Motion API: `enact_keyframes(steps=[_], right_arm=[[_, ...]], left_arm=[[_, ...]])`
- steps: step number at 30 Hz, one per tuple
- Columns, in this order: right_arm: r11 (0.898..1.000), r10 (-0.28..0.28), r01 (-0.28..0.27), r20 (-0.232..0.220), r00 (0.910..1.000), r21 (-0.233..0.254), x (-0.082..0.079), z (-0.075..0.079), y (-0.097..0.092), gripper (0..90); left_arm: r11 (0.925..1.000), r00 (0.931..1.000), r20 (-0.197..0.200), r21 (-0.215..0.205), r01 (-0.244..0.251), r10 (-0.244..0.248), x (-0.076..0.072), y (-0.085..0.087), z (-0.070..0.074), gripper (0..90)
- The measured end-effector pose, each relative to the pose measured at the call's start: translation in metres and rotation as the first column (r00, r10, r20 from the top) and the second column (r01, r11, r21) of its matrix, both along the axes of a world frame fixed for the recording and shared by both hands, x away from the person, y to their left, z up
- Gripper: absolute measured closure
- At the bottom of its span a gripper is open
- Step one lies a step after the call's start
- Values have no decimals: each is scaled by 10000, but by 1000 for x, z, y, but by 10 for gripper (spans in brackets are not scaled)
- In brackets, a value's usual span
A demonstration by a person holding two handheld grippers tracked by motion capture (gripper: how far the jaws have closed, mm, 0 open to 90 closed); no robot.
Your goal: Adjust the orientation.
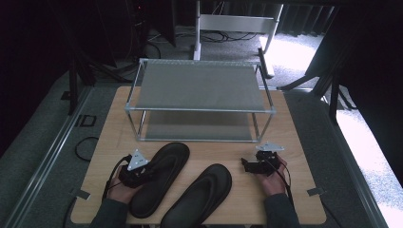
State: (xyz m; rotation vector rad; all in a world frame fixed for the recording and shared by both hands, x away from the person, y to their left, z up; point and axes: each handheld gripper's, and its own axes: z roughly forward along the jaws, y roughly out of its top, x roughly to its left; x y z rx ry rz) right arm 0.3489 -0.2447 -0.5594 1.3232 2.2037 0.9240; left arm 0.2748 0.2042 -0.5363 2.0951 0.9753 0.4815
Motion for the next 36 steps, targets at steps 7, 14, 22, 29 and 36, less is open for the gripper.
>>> enact_keyframes(steps=[7,14,22,29,36], right_arm=[[10000,-1,1,2,10000,0,0,0,0,132],[10000,2,-2,2,10000,-1,0,0,0,132],[10000,0,0,4,10000,-1,0,0,0,132],[10000,5,-5,2,10000,-1,0,0,0,132],[10000,-1,1,2,10000,0,0,0,0,132]], left_arm=[[9996,10000,73,268,-60,58,1,-5,4,744],[9997,9997,227,228,-118,113,5,-4,9,745],[9998,9988,473,106,-165,160,11,-8,18,746],[9996,9977,624,23,-285,283,23,-14,22,745],[9989,9959,763,-16,-479,479,36,-20,24,744]])
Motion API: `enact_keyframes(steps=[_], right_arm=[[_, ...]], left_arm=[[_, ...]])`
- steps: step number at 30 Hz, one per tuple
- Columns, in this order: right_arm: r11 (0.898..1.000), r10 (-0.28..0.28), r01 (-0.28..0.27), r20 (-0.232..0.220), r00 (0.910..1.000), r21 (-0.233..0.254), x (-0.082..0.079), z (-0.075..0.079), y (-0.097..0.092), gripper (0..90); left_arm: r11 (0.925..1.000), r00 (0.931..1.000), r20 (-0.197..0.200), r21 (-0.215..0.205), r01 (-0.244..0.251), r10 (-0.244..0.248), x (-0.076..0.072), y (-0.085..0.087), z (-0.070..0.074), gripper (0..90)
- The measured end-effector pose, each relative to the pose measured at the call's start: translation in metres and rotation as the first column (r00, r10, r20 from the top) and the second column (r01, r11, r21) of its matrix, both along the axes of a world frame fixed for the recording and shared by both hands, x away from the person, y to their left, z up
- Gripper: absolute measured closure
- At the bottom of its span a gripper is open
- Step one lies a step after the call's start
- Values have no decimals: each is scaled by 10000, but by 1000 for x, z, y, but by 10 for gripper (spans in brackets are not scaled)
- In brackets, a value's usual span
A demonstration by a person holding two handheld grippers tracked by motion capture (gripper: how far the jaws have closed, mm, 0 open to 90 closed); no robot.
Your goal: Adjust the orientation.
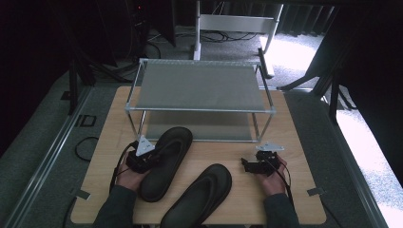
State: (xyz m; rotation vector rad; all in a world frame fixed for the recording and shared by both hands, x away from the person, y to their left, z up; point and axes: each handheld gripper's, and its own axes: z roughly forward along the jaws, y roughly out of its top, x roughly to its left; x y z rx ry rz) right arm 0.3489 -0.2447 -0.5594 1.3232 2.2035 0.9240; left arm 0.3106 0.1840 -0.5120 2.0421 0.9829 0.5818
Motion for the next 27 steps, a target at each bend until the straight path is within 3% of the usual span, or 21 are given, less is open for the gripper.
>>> enact_keyframes(steps=[13,20,23,27], right_arm=[[10000,41,-41,-9,10000,4,0,0,0,132],[9999,110,-110,-2,9999,15,0,0,-1,142],[10000,-81,81,-26,10000,-16,0,4,-2,299],[9993,-356,356,-77,9993,-61,0,6,-3,425]], left_arm=[[9996,9995,235,-226,-195,201,20,-11,4,744],[9995,9991,316,-142,-279,283,32,-20,1,743],[9996,9992,294,-80,-264,266,39,-25,-1,743],[9993,9990,284,-121,-349,352,47,-30,-4,744]])
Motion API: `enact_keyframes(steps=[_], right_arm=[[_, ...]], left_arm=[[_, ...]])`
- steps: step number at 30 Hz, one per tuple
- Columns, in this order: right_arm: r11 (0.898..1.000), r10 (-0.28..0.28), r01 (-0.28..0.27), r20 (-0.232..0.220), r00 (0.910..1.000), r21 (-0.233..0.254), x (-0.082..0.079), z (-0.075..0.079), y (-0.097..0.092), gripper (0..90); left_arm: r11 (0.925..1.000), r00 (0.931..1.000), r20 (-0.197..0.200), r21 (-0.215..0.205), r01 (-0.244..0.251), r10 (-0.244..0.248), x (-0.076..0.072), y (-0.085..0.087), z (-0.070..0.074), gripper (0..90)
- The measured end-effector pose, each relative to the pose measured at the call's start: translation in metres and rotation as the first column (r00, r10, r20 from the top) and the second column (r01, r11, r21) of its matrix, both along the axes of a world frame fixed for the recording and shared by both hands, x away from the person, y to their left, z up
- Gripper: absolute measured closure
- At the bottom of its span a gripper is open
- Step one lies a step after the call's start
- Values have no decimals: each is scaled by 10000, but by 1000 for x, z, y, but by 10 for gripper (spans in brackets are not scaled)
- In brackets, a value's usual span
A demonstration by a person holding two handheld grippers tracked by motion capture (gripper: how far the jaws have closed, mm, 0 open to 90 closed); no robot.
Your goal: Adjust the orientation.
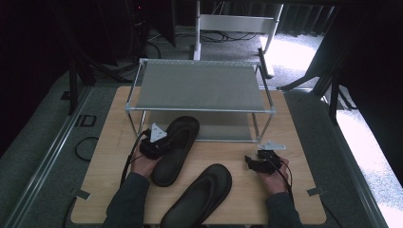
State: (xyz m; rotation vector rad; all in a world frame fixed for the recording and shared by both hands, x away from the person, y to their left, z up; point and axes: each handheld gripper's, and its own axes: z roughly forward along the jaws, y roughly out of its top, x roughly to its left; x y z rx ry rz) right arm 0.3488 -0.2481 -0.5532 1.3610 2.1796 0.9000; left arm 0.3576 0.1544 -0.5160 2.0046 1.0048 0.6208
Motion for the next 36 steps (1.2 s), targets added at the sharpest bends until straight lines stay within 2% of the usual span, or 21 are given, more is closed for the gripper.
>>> enact_keyframes(steps=[1,3,6,9,12,16,20,23,31,36], right_arm=[[10000,-85,85,41,10000,-51,1,1,-1,477],[9990,-318,323,166,9994,-294,2,2,-2,510],[9983,-574,575,241,9981,-25,5,5,-9,548],[9953,-965,962,378,9946,72,10,9,-17,635],[9930,-1176,1167,509,9918,204,15,11,-22,676],[9893,-1349,1304,706,9883,658,27,19,-26,699],[9869,-1573,1535,847,9839,499,39,23,-25,714],[9832,-1759,1712,771,9814,638,47,21,-26,726],[9800,-1795,1713,779,9807,1016,60,17,-25,760],[9823,-1693,1607,896,9815,961,63,16,-23,802]], left_arm=[[10000,10000,11,-45,-21,21,1,-1,0,743],[10000,10000,5,-34,-25,25,5,-3,-1,743],[10000,10000,41,18,-23,23,9,-7,-3,744],[9999,10000,60,109,-48,47,13,-11,-4,744],[9999,9999,63,104,-108,107,16,-15,-6,744],[9998,9998,90,88,-168,167,20,-18,-7,744],[9997,9996,199,69,-218,216,23,-21,-8,745],[9995,9993,268,145,-266,262,26,-23,-9,745],[9988,9989,306,311,-368,358,38,-28,-14,745],[9971,9962,529,281,-702,687,41,-31,-17,745]])
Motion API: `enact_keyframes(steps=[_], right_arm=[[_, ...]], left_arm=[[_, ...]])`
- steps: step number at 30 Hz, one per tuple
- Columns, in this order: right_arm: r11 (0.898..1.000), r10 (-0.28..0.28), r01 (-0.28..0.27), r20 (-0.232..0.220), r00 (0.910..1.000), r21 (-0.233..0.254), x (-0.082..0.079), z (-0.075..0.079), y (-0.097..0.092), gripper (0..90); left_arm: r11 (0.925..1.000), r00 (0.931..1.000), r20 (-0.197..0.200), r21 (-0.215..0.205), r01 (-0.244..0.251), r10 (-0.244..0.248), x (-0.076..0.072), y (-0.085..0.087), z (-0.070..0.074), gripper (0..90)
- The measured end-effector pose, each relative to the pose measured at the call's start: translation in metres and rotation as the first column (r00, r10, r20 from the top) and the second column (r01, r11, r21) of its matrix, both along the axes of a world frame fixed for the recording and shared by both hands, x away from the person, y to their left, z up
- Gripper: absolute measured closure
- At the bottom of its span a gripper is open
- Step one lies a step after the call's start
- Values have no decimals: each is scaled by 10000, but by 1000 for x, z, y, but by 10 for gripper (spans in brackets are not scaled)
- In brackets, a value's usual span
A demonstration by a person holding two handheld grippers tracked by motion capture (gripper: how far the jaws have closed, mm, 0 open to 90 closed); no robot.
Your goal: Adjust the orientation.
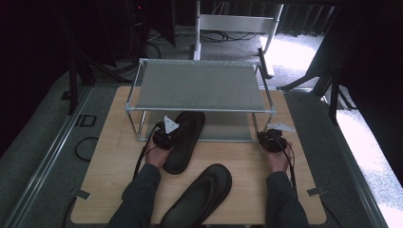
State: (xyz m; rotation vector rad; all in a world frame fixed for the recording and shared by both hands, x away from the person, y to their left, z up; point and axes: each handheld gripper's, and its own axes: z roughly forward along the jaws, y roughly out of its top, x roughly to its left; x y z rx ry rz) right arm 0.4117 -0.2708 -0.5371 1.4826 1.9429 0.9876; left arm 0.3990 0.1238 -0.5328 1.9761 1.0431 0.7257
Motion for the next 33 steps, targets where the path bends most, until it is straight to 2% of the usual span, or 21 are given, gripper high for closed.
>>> enact_keyframes(steps=[5,13,21,27,33], right_arm=[[9998,13,-11,115,9999,-189,-2,0,1,810],[9998,53,-48,241,9997,-184,-11,-2,1,811],[9999,15,-10,358,9994,-149,-15,-3,1,811],[10000,41,-38,363,9993,-80,-14,-4,0,807],[10000,51,-52,208,9998,34,-13,-7,-1,790]], left_arm=[[9999,9997,180,63,-151,150,3,-5,-2,746],[9994,9990,292,67,-350,347,9,-9,-3,748],[9988,9991,341,408,-264,250,15,-14,-5,743],[9991,9981,520,240,-336,323,11,-11,-1,599],[9996,9980,572,-97,-276,281,-5,1,5,530]])
